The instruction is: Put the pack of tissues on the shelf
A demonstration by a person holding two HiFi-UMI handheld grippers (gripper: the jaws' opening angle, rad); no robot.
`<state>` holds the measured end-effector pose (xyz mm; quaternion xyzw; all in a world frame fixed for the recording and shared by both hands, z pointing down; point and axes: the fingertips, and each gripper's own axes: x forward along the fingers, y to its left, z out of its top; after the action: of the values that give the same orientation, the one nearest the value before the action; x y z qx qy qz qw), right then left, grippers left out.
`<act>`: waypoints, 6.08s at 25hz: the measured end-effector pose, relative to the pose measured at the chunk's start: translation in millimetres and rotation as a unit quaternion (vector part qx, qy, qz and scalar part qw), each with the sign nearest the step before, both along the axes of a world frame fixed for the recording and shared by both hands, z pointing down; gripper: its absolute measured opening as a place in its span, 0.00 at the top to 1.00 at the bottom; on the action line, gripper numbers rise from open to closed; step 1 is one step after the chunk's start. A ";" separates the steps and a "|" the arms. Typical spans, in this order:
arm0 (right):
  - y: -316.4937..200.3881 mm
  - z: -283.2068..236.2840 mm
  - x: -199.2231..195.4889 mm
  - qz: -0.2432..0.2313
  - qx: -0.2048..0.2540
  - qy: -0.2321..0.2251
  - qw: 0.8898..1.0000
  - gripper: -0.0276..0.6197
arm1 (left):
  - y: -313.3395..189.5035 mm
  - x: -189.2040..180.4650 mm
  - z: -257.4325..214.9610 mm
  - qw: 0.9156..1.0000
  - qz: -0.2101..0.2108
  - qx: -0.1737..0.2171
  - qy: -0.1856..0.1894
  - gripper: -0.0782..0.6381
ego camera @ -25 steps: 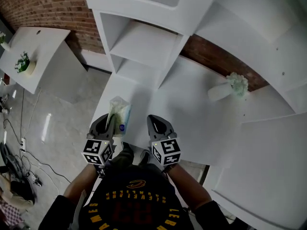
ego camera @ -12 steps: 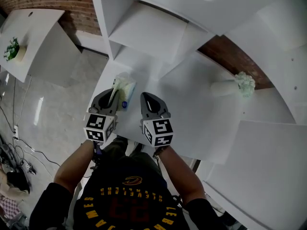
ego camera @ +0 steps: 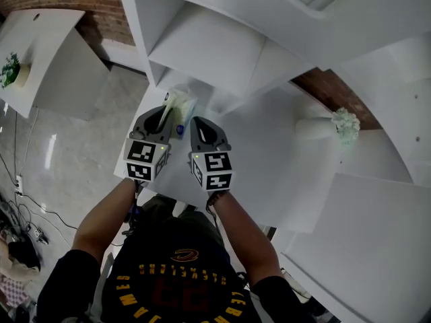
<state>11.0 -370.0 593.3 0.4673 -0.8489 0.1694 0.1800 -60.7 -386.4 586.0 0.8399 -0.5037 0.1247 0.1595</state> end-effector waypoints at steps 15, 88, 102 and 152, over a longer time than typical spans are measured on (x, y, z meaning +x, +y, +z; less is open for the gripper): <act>-51.0 33.2 6.6 0.045 -0.017 0.033 0.998 0.96 | -79.8 21.3 28.9 0.998 0.028 0.021 -0.055 0.84; 54.5 -16.4 9.7 0.013 0.003 -0.018 1.000 0.96 | 59.0 -1.3 -58.7 0.998 -0.037 -0.001 0.052 0.62; 101.0 -53.9 25.5 0.004 0.030 -0.052 0.998 0.96 | 143.7 17.5 -106.6 0.989 -0.054 0.005 0.135 0.62; 164.3 -286.9 33.7 -0.052 0.264 -0.131 0.954 0.96 | 211.8 45.3 -293.7 0.967 0.004 0.224 0.125 0.62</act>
<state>44.7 -205.7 306.3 0.4269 -0.9026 -0.0106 -0.0535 -15.3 -174.6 292.3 0.8651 -0.4915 -0.0964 0.0282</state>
